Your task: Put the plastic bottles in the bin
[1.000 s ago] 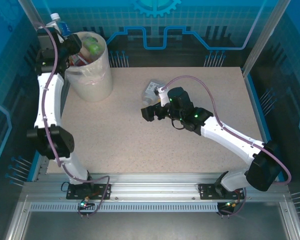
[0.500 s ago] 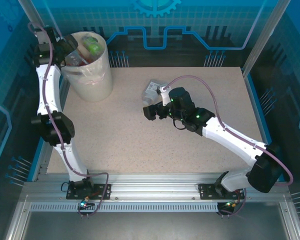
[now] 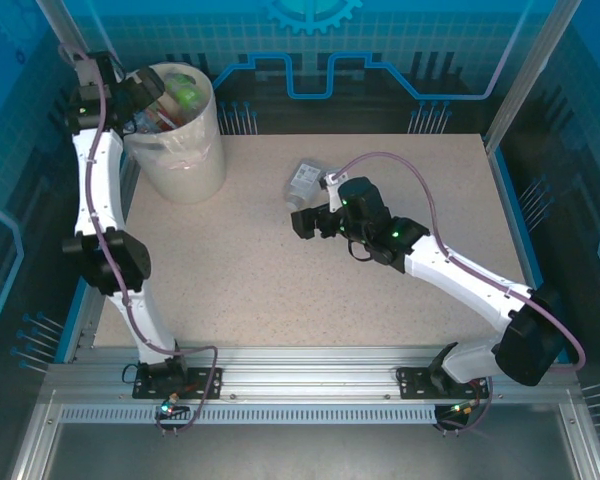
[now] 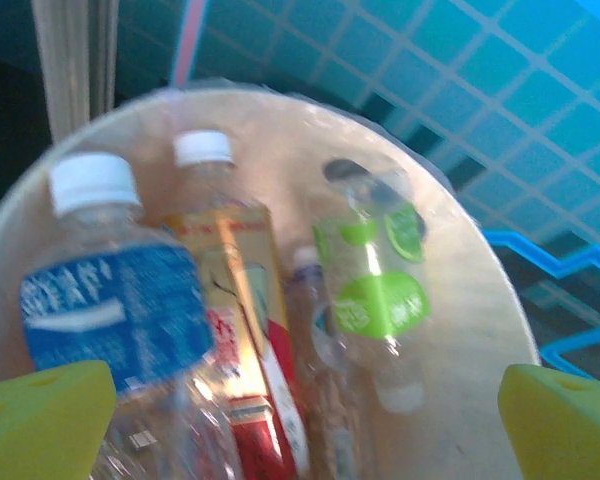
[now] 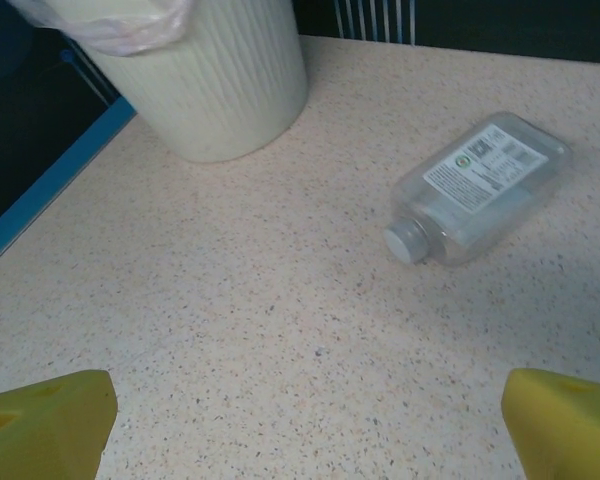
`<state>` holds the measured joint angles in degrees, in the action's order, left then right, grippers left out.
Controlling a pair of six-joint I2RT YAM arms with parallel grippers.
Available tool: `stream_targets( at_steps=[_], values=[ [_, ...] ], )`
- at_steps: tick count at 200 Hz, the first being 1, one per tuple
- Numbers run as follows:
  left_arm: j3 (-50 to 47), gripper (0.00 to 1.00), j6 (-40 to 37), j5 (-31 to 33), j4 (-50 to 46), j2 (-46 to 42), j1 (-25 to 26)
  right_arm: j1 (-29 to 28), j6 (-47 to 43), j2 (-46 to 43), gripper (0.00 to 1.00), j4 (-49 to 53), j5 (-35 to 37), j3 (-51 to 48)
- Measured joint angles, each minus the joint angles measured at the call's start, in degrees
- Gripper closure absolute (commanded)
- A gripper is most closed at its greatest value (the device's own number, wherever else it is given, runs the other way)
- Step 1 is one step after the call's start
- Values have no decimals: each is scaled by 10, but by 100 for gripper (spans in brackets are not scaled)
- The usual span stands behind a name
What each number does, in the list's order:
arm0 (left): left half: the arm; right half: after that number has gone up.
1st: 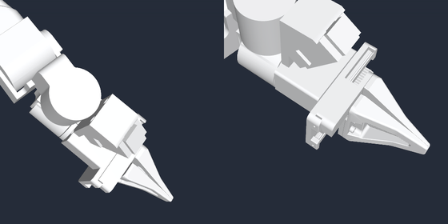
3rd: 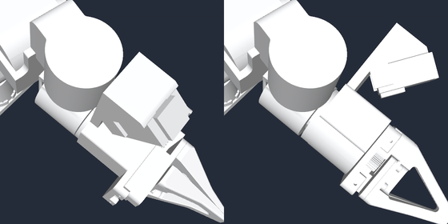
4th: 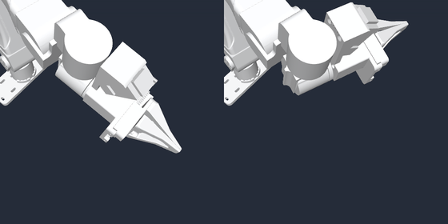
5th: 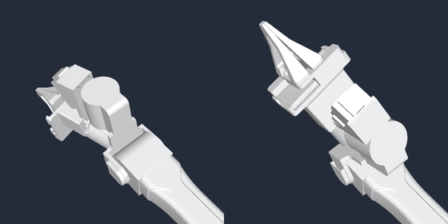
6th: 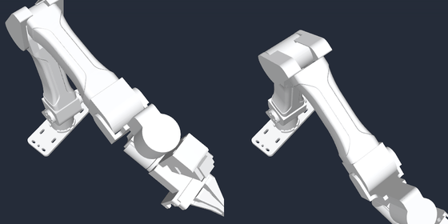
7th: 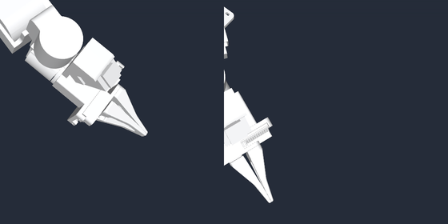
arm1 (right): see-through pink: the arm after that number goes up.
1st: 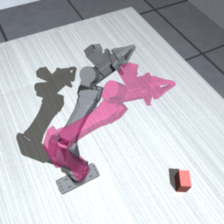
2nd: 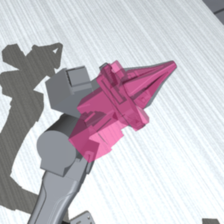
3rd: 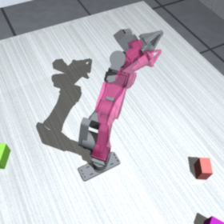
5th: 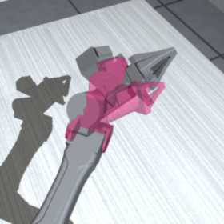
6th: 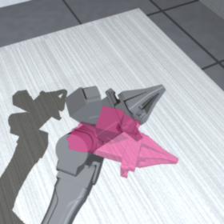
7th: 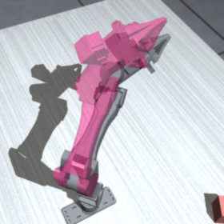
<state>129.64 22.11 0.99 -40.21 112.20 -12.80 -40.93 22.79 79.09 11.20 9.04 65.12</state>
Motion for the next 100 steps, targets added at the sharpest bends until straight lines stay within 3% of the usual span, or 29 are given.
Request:
stream_targets(
  at_steps=[61,100],
  values=[
    [-195,1,-16,-8,106,-154,174,47,108,-1,0,14,28,-37],
    [-250,1,-41,3,144,-159,276,76,166,-24,0,29,42,-75]
  ],
)
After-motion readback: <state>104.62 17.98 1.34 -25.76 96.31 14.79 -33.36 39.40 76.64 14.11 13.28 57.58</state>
